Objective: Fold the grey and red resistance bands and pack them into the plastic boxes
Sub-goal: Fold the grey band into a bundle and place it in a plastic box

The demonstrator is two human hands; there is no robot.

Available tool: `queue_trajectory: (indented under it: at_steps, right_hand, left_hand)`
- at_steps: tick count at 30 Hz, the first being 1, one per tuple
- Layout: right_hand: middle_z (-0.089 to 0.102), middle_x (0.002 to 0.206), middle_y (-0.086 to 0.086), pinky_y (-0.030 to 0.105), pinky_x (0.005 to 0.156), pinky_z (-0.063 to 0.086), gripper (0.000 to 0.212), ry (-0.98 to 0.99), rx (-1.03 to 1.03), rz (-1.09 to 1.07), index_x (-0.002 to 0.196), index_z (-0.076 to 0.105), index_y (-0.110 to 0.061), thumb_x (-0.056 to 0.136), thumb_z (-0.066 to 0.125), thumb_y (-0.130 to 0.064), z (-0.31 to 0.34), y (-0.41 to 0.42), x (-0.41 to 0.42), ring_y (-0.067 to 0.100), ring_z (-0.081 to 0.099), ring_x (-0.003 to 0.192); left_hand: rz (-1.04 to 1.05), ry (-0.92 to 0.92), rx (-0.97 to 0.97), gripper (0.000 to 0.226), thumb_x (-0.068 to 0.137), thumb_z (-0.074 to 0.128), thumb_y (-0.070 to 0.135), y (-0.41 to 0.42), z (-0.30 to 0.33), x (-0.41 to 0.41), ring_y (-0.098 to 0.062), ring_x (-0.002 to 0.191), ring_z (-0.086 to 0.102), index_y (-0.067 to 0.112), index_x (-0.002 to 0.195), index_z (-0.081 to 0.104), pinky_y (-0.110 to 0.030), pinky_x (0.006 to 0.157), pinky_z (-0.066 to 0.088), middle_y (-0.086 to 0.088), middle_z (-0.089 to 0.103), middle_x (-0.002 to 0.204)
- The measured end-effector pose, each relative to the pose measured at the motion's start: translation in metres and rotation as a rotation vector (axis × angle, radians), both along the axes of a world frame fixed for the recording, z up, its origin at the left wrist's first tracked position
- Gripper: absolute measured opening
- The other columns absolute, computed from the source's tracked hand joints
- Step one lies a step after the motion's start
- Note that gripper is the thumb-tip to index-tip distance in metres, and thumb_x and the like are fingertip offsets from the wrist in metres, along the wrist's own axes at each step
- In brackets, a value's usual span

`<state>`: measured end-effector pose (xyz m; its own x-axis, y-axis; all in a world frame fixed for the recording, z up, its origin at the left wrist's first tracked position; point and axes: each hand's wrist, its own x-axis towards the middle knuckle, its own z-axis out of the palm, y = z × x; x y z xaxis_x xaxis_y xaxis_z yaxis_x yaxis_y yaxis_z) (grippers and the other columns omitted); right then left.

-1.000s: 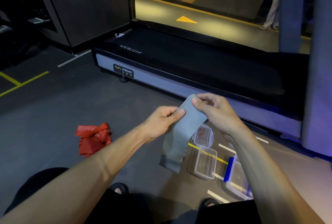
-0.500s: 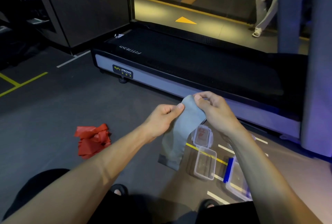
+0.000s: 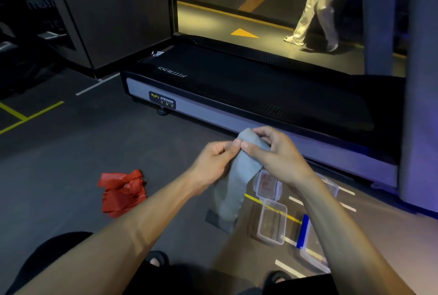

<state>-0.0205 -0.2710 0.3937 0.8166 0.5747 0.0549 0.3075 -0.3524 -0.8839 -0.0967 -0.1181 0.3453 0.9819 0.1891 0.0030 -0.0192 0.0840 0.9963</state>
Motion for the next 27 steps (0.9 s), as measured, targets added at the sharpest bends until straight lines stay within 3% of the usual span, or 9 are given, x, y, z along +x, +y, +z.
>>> queue_trajectory:
  at_steps: [2,5,7,11,14,17,20,24,27]
  right_hand:
    - [0.070,0.102,-0.011,0.040,0.093,0.056,0.028,0.019,0.034,-0.026,0.111,0.068,-0.024,0.088,0.079,-0.036,0.000,0.000,0.004,0.011,0.068,0.100]
    - [0.070,0.097,-0.012,0.031,0.085,0.055,0.016,0.060,0.082,-0.057,0.102,0.070,-0.030,0.089,0.079,-0.032,-0.002,0.000,0.007,0.006,0.069,0.093]
    - [0.069,0.101,-0.011,0.023,0.083,0.051,0.019,0.053,0.092,-0.066,0.107,0.069,-0.027,0.090,0.077,-0.029,-0.003,0.001,0.006,0.005,0.066,0.097]
    - [0.067,0.107,-0.007,0.026,0.089,0.052,0.030,0.049,0.110,-0.105,0.117,0.068,-0.023,0.091,0.075,-0.036,-0.004,0.003,0.004,0.006,0.065,0.105]
    - [0.073,0.091,-0.004,0.036,0.078,0.054,0.028,0.070,0.117,-0.101,0.107,0.068,-0.030,0.090,0.069,-0.052,-0.005,0.004,0.002,0.009,0.069,0.085]
    - [0.070,0.072,-0.007,0.032,0.064,0.046,0.021,-0.014,0.050,-0.064,0.098,0.066,-0.026,0.102,0.057,-0.044,-0.004,0.004,-0.002,0.008,0.060,0.064]
    - [0.064,0.070,-0.011,0.019,0.055,0.042,0.027,-0.056,-0.011,-0.025,0.094,0.063,-0.024,0.106,0.048,-0.042,-0.003,0.004,-0.006,-0.002,0.055,0.057]
    - [0.073,0.082,-0.014,0.014,0.060,0.046,0.021,0.053,-0.008,0.070,0.107,0.064,-0.024,0.097,0.065,-0.043,-0.002,0.002,-0.007,-0.003,0.066,0.071]
    - [0.076,0.096,-0.001,0.020,0.068,0.052,0.029,0.106,0.023,0.054,0.115,0.064,-0.017,0.093,0.074,-0.034,0.000,0.002,-0.001,0.005,0.071,0.081]
  left_hand:
    - [-0.022,0.000,-0.017,0.035,0.106,0.047,0.024,0.002,0.001,-0.001,-0.011,0.079,0.066,0.001,0.095,0.071,-0.021,0.068,0.053,-0.002,0.075,0.087]
    - [-0.055,0.017,0.001,0.030,0.107,0.045,0.015,0.003,0.002,-0.002,-0.001,0.063,0.063,0.004,0.090,0.067,-0.014,0.058,0.048,0.007,0.072,0.073]
    - [-0.053,0.029,0.010,0.029,0.107,0.047,0.017,0.004,0.001,-0.002,-0.003,0.065,0.064,0.002,0.094,0.068,-0.016,0.059,0.049,0.003,0.073,0.077]
    - [-0.023,0.052,0.036,0.033,0.104,0.053,0.029,0.006,-0.001,0.001,-0.007,0.069,0.065,0.008,0.090,0.073,-0.022,0.062,0.049,-0.001,0.074,0.082]
    - [0.015,0.049,0.040,0.056,0.093,0.064,0.055,0.008,-0.002,0.002,-0.019,0.077,0.062,-0.001,0.090,0.071,-0.035,0.072,0.047,-0.014,0.074,0.087]
    - [0.037,0.033,0.028,0.090,0.076,0.069,0.076,0.010,-0.001,0.002,-0.027,0.083,0.057,-0.011,0.097,0.064,-0.045,0.076,0.043,-0.031,0.070,0.097]
    - [0.056,0.024,0.018,0.106,0.068,0.072,0.082,0.013,-0.001,0.002,-0.027,0.081,0.049,-0.019,0.096,0.053,-0.045,0.073,0.036,-0.017,0.061,0.088]
    - [0.052,0.007,0.033,0.102,0.071,0.070,0.081,0.013,-0.001,0.001,-0.026,0.077,0.046,-0.017,0.089,0.051,-0.044,0.068,0.033,-0.014,0.057,0.083]
    - [0.013,0.010,0.010,0.070,0.087,0.067,0.062,0.011,-0.003,-0.001,-0.022,0.073,0.050,-0.008,0.085,0.060,-0.036,0.063,0.040,-0.012,0.061,0.080]
